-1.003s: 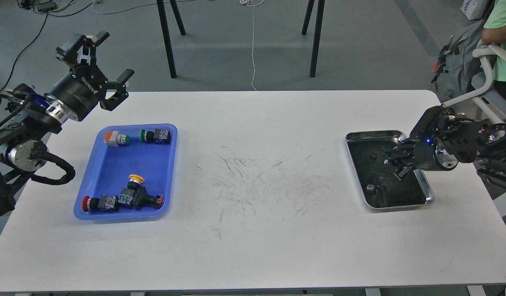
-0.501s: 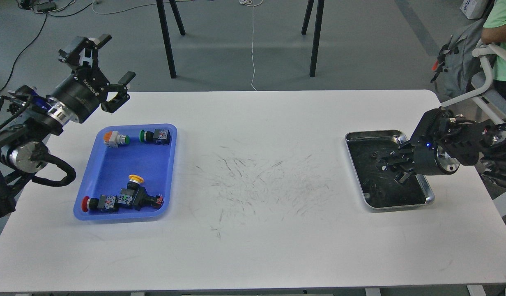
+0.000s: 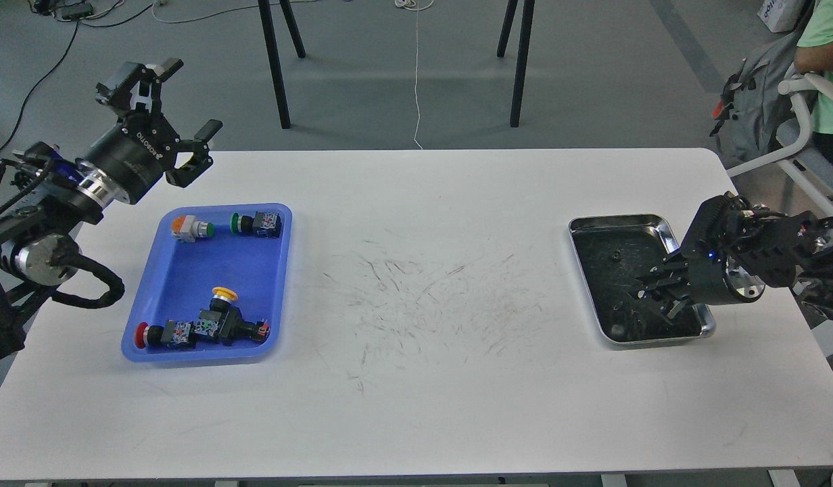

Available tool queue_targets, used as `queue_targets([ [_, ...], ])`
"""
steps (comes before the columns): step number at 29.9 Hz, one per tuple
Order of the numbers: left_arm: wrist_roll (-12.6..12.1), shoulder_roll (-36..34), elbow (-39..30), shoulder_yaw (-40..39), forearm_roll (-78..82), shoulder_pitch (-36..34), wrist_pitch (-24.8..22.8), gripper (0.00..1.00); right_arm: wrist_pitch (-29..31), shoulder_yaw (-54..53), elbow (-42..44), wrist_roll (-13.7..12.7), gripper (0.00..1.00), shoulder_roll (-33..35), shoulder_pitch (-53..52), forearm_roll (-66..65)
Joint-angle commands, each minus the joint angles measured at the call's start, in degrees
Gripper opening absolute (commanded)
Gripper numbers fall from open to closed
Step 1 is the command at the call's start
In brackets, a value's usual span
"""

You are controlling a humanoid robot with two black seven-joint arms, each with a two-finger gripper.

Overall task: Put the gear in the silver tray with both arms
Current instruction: 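Lower the gear into the silver tray and open the right gripper, then lift and retract the right arm away from the silver tray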

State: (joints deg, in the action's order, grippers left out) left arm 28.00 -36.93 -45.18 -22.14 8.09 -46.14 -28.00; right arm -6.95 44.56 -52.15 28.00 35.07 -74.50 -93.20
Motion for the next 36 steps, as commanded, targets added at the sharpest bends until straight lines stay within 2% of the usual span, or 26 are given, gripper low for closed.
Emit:
queue_targets([
  [1,0.0,0.0,0.4,-0.1,0.0,-0.2,0.0,1.0,0.0,0.1,0.3,0.0,0.05,0.0,0.5,-0.1],
  [7,0.0,0.0,0.7,0.0,0.1,0.0,0.0,1.0,0.0,0.5,0.1,0.0,0.18,0.0,0.8,-0.1],
  [11,0.0,0.0,0.7,0.0,0.1,0.0,0.0,1.0,0.0,1.1,0.3,0.0,0.38,0.0,0.6,0.1],
  [21,0.0,0.1,1.4,0.0,0.1,-0.1,0.0,1.0,0.0,1.1,0.6,0.0,0.6,0.1,0.3,0.7],
  [25,0.0,0.1,1.5,0.2,0.1,-0.1,0.0,1.0,0.0,0.2,2.6,0.0,0.62,0.0,-0.1,1.9],
  [29,0.0,0.7,1.4,1.1,0.1,-0.3,0.0,1.0,0.1,-6.7,8.9,0.0,0.74,-1.1,0.7,7.3],
  [31,0.0,1.7,1.5,1.5,0.1,-0.2,0.0,1.0,0.2,-10.4,10.2,0.0,0.86,-1.7,1.5,13.0],
  [36,0.0,1.9,1.2,2.8,0.2,-0.4,0.0,1.0,-0.3,-13.3,10.3,0.0,0.88,-3.8,2.9,21.3],
])
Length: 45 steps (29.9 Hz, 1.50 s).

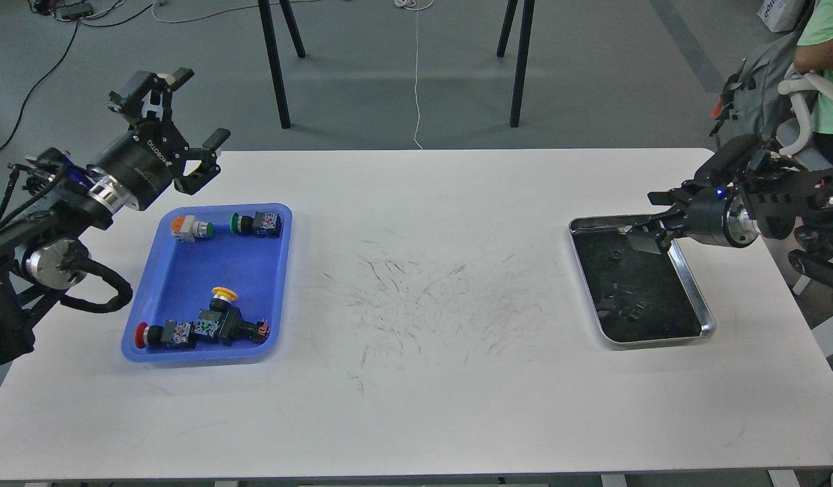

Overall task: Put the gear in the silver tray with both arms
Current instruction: 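Lift and retract the right arm away from the silver tray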

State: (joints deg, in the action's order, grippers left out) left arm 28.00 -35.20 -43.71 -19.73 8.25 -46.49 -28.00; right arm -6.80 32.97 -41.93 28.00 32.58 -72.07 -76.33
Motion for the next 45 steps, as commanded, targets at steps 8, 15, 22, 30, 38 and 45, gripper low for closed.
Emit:
queue_targets([
  [8,0.0,0.3,-0.2,0.5,0.2,-0.6,0.0,1.0,-0.4,-15.5,1.4,0.0,0.92,-2.3,7.5,24.0],
  [15,0.0,0.5,-0.2,0.3,-0.1,-2.0,0.0,1.0,0.3,-24.3,1.2,0.0,0.95,-4.4,11.2,42.9],
  [22,0.0,3.0,1.8,0.1,-1.0,-3.1,0.0,1.0,1.4,-26.2,0.6,0.0,0.95,-9.4,12.5,61.9],
  [30,-1.4,5.6,5.5,0.3,-1.4,-6.2,1.9,1.0,0.8,-38.7,0.7,0.0,0.96,-12.6,16.6,63.0],
  [38,-1.4,7.9,7.7,-0.7,-1.7,-7.8,3.4,1.0,-0.2,-43.7,2.0,0.0,0.98,-16.7,17.1,63.0],
  [45,0.0,8.8,7.8,-0.9,-1.6,-8.1,2.2,1.0,0.5,-47.0,1.9,0.0,0.98,-18.3,17.6,75.0],
])
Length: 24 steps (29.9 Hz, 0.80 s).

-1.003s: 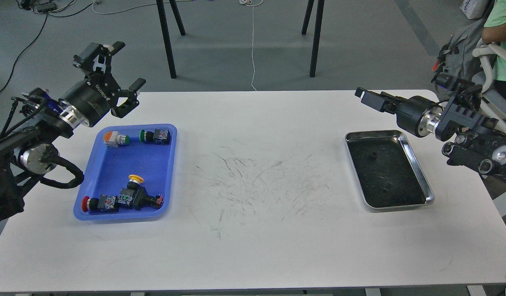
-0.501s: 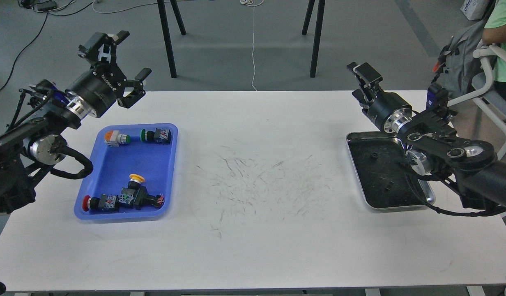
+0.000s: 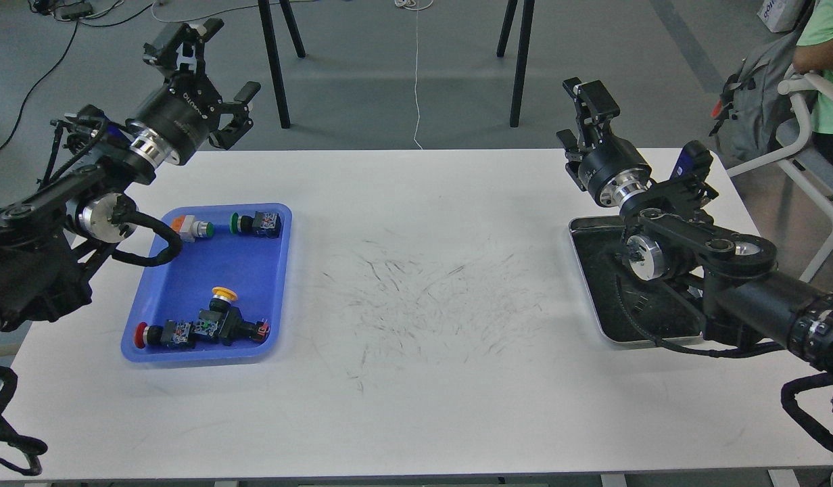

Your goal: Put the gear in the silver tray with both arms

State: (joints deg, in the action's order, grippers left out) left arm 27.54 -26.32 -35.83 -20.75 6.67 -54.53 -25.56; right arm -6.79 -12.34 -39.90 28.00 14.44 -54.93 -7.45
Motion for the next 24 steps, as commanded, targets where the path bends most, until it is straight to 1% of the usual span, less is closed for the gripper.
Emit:
queue_targets([
  [1,0.5,-0.1,0.0,-0.1,-0.1,0.0,-0.2,1.0,0.5,-2.0,-0.3,0.0,0.98,-0.3,0.7,7.7],
  [3,0.0,-0.7,-0.2,-0.2,-0.1,-0.1,-0.4,1.0,1.2,-2.3,-0.7,0.0,0.98,-0.2,1.0,9.8],
  [6,-1.5,-2.7,-0.6,-0.7,-0.1,-0.2,-1.2,1.0,2.5,-2.4,-0.9,0.0,0.98,0.1,1.1,10.2],
  [9,-1.7,-3.9,-0.6,-2.2,-0.3,0.1,-2.4,1.0,3.5,-3.7,-1.2,0.0,0.99,0.4,1.2,14.1],
  [11,-1.8,-3.9,-0.6,-2.6,-0.5,0.1,-2.4,1.0,4.9,-5.1,-1.3,-1.7,0.99,0.7,1.6,18.2],
  [14,-1.9,-4.0,-0.6,-2.5,-0.7,0.0,-2.4,1.0,6.6,-6.2,-1.3,-4.7,0.99,1.2,2.2,20.1],
  [16,-3.0,-4.1,-0.6,-2.4,-0.7,0.0,-2.4,1.0,6.7,-6.1,-1.3,-7.0,0.99,1.6,2.4,20.0],
  [18,-4.7,-3.7,-0.2,-2.2,-0.7,0.0,-2.4,1.0,6.7,-6.2,-1.3,-10.1,0.99,1.8,2.4,20.1],
  [19,-5.1,-3.3,-0.2,-2.2,-0.8,0.1,-2.4,1.0,6.4,-6.2,-1.2,-11.0,0.99,1.9,2.2,20.1],
  [22,-5.2,-2.5,0.0,-2.6,-1.9,0.5,-2.0,1.0,6.7,-5.7,-1.3,-12.7,0.99,2.2,1.7,19.9],
  [24,-5.0,-2.3,-0.2,-2.6,-3.5,0.7,-1.9,1.0,6.7,-5.9,-1.3,-15.1,0.99,2.3,1.4,19.8],
])
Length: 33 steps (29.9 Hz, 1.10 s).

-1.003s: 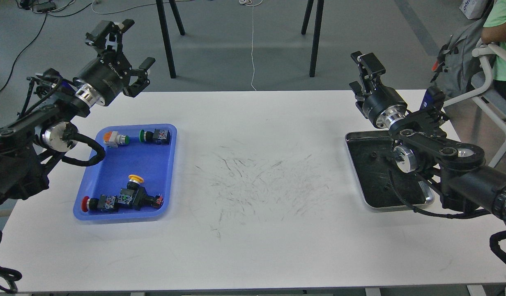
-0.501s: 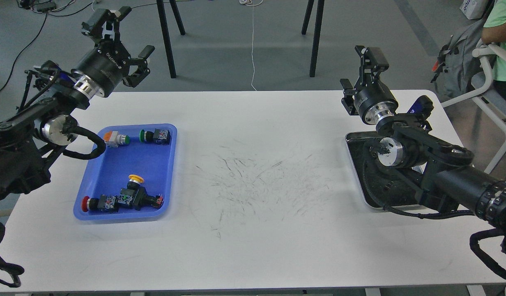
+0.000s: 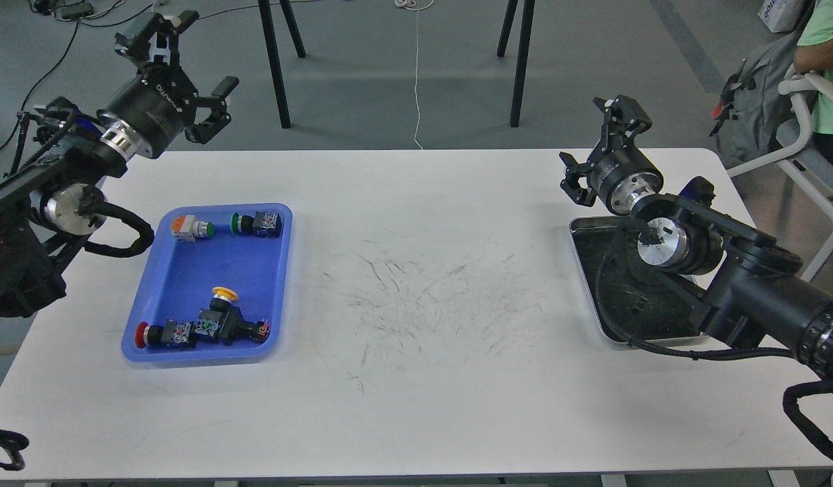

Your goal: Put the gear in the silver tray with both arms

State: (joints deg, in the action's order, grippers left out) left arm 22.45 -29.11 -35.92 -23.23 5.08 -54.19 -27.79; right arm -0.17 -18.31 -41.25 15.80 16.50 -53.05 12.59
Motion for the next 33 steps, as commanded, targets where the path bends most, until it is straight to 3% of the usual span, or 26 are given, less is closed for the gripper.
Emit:
queue_targets([
  [1,0.3,0.6,-0.1,-0.1,-2.3,0.6,0.7,1.0,-0.1,0.0,0.0,-3.7,0.99,0.2,-0.8,-0.2],
  [6,1.4,1.3,-0.6,-0.1,-2.4,0.9,1.6,1.0,-0.6,-3.6,0.3,-3.5,0.99,0.6,-1.5,-0.2],
  [12,5.6,2.1,-0.4,0.0,-1.6,3.4,1.7,1.0,-0.1,-5.3,-0.7,-3.4,0.99,2.2,-1.5,-0.3],
  [25,5.6,4.5,0.4,0.6,-1.6,9.1,3.5,1.0,0.1,-5.8,-0.6,-2.4,0.99,2.1,-1.0,-0.3],
  [33,5.6,4.7,0.6,0.1,-1.6,8.8,4.1,1.0,0.1,-5.8,-0.6,-2.4,0.99,2.0,-0.8,-0.3],
])
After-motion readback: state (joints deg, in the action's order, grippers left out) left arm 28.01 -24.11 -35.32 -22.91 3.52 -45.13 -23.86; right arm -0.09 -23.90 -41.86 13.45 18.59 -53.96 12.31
